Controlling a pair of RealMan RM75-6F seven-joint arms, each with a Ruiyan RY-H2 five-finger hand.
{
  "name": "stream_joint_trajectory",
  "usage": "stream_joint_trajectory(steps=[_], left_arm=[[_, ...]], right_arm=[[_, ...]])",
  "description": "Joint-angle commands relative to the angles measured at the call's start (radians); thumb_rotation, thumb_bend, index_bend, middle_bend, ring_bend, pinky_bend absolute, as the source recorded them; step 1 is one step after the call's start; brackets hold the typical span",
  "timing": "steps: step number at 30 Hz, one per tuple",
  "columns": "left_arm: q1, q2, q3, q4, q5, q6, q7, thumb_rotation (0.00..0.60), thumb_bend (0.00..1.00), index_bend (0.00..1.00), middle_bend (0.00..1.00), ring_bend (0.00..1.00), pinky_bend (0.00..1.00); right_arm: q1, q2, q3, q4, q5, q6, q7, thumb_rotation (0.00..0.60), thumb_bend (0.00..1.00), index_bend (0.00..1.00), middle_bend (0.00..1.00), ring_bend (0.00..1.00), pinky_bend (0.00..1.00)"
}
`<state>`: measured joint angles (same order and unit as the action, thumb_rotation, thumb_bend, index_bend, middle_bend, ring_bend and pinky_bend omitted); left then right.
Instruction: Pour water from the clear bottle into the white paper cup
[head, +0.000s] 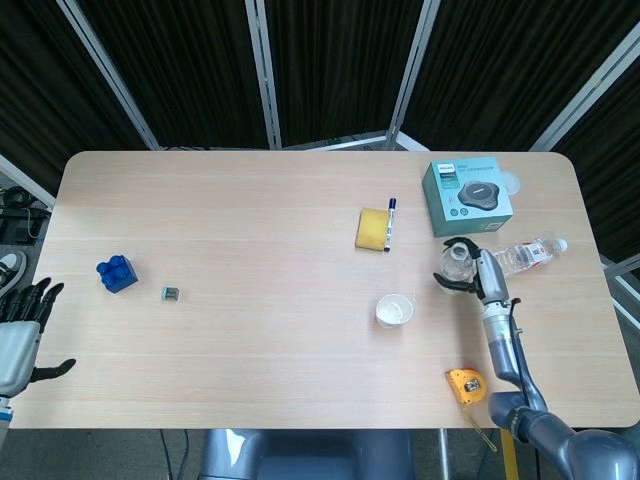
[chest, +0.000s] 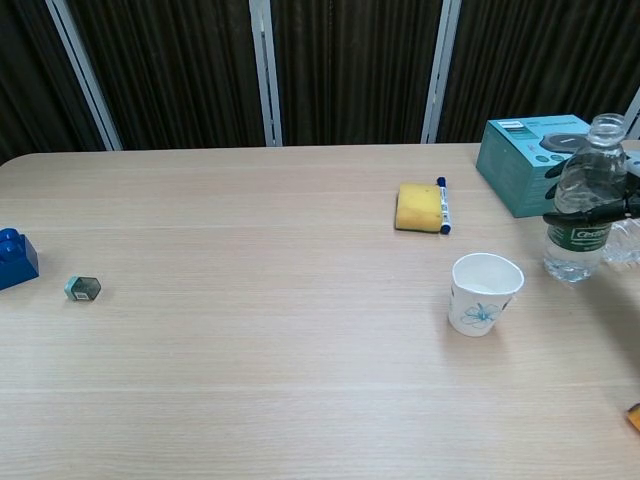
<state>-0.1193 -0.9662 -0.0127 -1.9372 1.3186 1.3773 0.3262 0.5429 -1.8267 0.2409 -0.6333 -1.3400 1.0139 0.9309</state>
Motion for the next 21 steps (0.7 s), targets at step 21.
stream_joint_trajectory(steps=[21], left_arm=[[0.010, 0.035, 0.020, -0.016, 0.051, 0.007, -0.038, 0.600, 0.00, 0.00, 0.00, 0.00, 0.00]], right_arm=[[-0.028, 0.175, -0.113, -0.106, -0.115, -0.001, 0.059, 0.600, 0.00, 0.00, 0.00, 0.00, 0.00]])
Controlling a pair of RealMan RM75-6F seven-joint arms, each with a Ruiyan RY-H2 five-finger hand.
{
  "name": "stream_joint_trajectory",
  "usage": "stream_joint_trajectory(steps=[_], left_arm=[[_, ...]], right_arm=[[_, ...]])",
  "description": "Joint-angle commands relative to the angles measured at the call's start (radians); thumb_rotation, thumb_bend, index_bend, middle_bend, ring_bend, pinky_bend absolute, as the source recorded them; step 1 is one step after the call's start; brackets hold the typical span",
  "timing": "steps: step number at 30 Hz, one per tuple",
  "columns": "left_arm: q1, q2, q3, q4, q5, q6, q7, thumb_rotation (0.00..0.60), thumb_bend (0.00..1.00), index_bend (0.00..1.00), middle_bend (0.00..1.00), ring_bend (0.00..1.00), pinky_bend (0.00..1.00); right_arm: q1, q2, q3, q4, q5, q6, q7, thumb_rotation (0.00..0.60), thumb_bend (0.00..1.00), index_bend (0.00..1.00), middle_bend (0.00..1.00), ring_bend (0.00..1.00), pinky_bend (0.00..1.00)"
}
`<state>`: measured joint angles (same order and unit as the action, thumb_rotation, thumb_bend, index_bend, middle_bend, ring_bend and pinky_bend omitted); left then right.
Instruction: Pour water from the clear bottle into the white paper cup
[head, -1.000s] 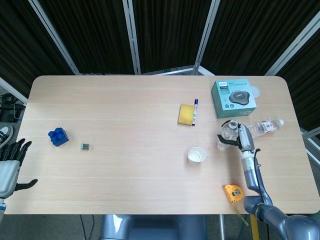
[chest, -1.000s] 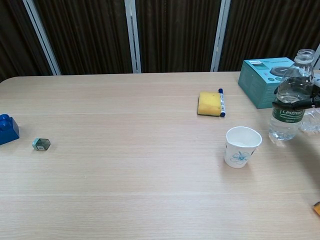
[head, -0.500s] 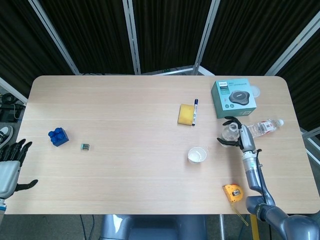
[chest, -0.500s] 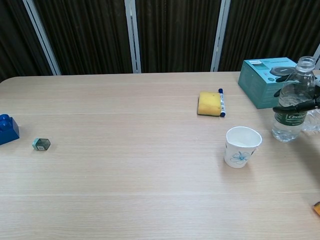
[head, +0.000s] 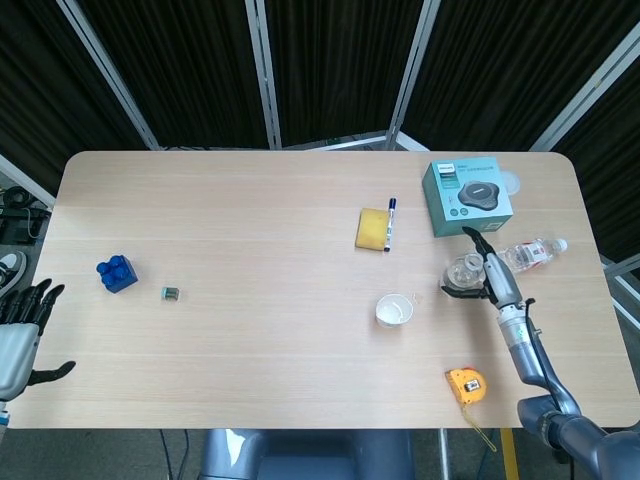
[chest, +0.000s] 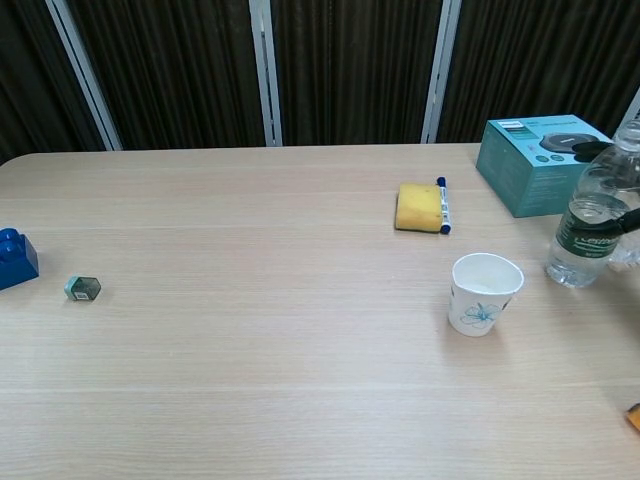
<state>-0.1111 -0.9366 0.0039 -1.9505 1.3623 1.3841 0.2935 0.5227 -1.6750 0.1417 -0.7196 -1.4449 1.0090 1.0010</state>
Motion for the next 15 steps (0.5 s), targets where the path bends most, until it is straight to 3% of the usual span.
stream_joint_trajectory(steps=[1, 15], left_arm=[[0.003, 0.008, 0.006, -0.004, 0.012, 0.000, -0.009, 0.600, 0.00, 0.00, 0.00, 0.00, 0.00], [0.015, 0.039, 0.021, -0.019, 0.058, 0.012, -0.046, 0.600, 0.00, 0.00, 0.00, 0.00, 0.00]], right_arm=[[-0.012, 0.037, -0.020, -0.030, -0.013, 0.002, -0.019, 0.600, 0.00, 0.00, 0.00, 0.00, 0.00], [-0.091, 0.165, -0.082, -0.079, -0.023, 0.024, -0.102, 0.600, 0.00, 0.00, 0.00, 0.00, 0.00]])
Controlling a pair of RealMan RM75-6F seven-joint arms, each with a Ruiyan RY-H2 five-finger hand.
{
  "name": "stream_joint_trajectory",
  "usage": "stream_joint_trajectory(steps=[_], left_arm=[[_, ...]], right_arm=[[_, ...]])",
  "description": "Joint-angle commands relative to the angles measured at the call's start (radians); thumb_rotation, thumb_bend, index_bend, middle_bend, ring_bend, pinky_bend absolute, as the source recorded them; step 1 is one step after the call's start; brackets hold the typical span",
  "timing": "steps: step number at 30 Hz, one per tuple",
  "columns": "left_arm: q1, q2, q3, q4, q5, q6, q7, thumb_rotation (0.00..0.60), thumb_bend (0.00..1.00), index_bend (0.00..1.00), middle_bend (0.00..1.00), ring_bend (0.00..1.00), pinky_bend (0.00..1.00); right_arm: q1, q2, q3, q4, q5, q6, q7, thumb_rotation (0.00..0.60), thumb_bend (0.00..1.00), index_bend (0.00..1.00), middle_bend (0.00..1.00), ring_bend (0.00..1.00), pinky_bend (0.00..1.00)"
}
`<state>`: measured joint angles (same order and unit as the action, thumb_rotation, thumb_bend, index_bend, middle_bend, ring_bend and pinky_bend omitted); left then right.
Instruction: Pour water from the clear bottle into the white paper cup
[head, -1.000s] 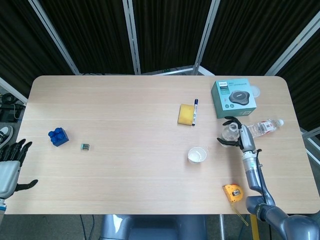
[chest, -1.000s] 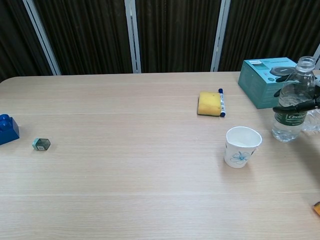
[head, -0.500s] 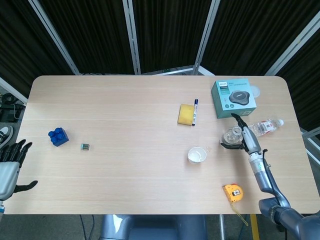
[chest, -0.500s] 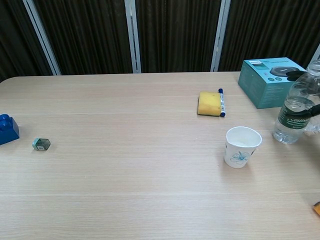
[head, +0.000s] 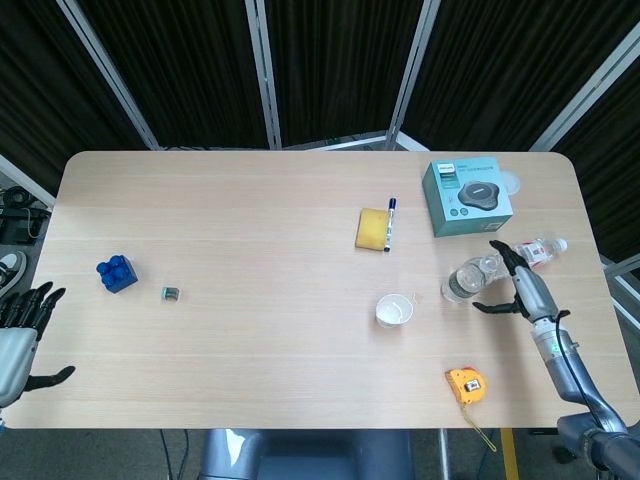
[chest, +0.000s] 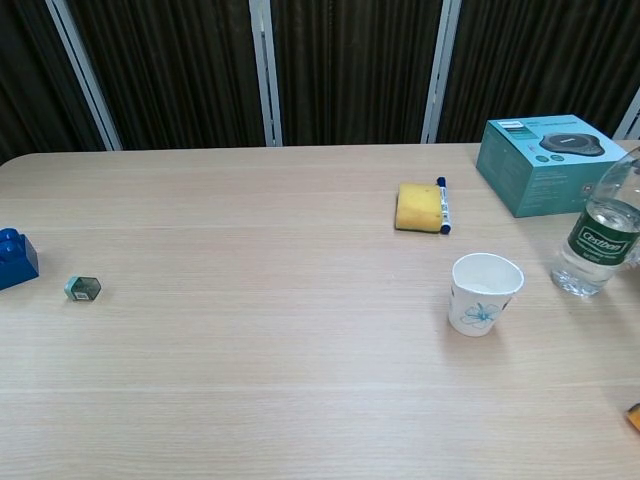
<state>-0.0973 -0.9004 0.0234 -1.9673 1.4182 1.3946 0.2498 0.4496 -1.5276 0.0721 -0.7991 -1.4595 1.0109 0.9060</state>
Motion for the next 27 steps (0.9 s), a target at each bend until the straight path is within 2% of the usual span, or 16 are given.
stream_joint_trajectory(steps=[1, 6, 12, 19, 27], left_arm=[[0.002, 0.005, 0.002, -0.003, 0.005, 0.001, -0.005, 0.600, 0.00, 0.00, 0.00, 0.00, 0.00], [0.007, 0.015, 0.007, -0.009, 0.021, 0.006, -0.015, 0.600, 0.00, 0.00, 0.00, 0.00, 0.00], [0.017, 0.013, 0.005, -0.005, 0.040, 0.032, -0.010, 0.600, 0.00, 0.00, 0.00, 0.00, 0.00], [0.030, 0.011, 0.015, -0.008, 0.076, 0.053, -0.013, 0.600, 0.00, 0.00, 0.00, 0.00, 0.00], [0.038, 0.028, 0.015, 0.005, 0.093, 0.063, -0.065, 0.600, 0.00, 0.00, 0.00, 0.00, 0.00]], right_arm=[[-0.028, 0.028, -0.019, 0.001, -0.015, 0.038, -0.005, 0.600, 0.00, 0.00, 0.00, 0.00, 0.00], [-0.074, 0.063, -0.034, 0.005, -0.022, 0.092, 0.003, 0.600, 0.00, 0.00, 0.00, 0.00, 0.00], [-0.160, 0.099, -0.004, -0.065, 0.025, 0.223, -0.154, 0.600, 0.00, 0.00, 0.00, 0.00, 0.00], [-0.249, 0.235, 0.024, -0.403, 0.068, 0.370, -0.492, 0.600, 0.00, 0.00, 0.00, 0.00, 0.00], [-0.327, 0.368, -0.018, -0.673, -0.011, 0.503, -0.683, 0.600, 0.00, 0.00, 0.00, 0.00, 0.00]])
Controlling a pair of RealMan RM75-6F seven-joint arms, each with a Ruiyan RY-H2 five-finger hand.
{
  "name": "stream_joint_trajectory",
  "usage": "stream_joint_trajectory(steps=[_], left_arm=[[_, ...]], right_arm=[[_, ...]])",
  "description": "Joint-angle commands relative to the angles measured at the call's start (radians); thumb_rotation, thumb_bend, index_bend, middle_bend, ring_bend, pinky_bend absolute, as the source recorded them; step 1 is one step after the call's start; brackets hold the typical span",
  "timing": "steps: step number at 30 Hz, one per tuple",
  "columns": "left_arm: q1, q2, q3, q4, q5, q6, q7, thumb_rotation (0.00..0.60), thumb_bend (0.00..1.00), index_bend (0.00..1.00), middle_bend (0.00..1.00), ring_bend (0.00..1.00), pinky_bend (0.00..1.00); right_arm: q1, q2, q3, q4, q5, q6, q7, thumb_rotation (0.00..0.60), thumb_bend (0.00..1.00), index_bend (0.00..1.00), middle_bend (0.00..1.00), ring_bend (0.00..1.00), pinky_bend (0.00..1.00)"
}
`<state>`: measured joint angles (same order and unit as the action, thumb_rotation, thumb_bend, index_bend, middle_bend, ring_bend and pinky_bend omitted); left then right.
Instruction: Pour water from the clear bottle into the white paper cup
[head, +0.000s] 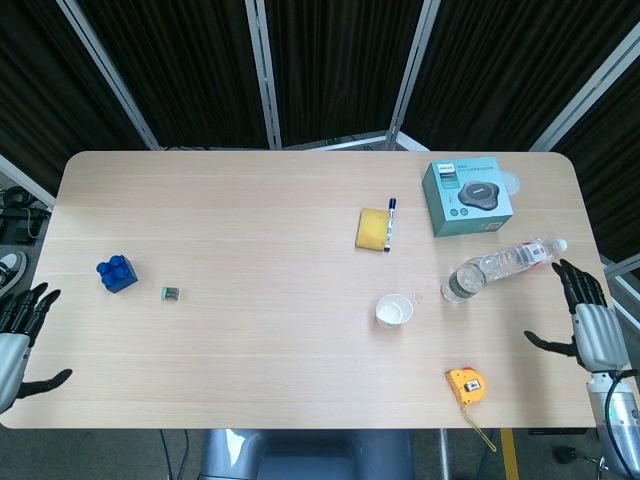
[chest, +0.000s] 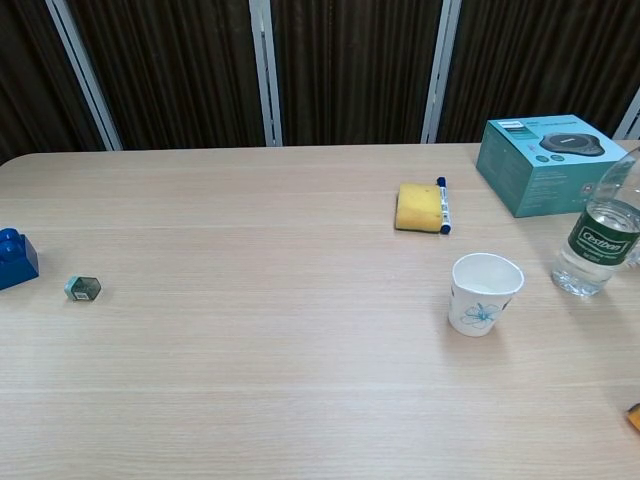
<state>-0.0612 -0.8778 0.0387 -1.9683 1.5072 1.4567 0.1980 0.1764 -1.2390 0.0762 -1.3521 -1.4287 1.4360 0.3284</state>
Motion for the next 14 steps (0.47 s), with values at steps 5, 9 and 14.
stream_joint_trajectory(steps=[5, 9, 14], left_arm=[[0.002, 0.015, -0.001, 0.016, 0.009, 0.000, -0.041, 0.600, 0.00, 0.00, 0.00, 0.00, 0.00], [0.007, 0.019, 0.000, 0.018, 0.020, 0.009, -0.051, 0.600, 0.00, 0.00, 0.00, 0.00, 0.00], [0.012, 0.018, 0.004, 0.018, 0.029, 0.011, -0.047, 0.600, 0.00, 0.00, 0.00, 0.00, 0.00]], right_arm=[[-0.087, 0.122, -0.064, -0.218, -0.114, 0.123, -0.185, 0.600, 0.00, 0.00, 0.00, 0.00, 0.00], [-0.105, 0.127, -0.089, -0.255, -0.158, 0.139, -0.253, 0.600, 0.00, 0.00, 0.00, 0.00, 0.00], [-0.113, 0.123, -0.095, -0.269, -0.174, 0.139, -0.305, 0.600, 0.00, 0.00, 0.00, 0.00, 0.00]])
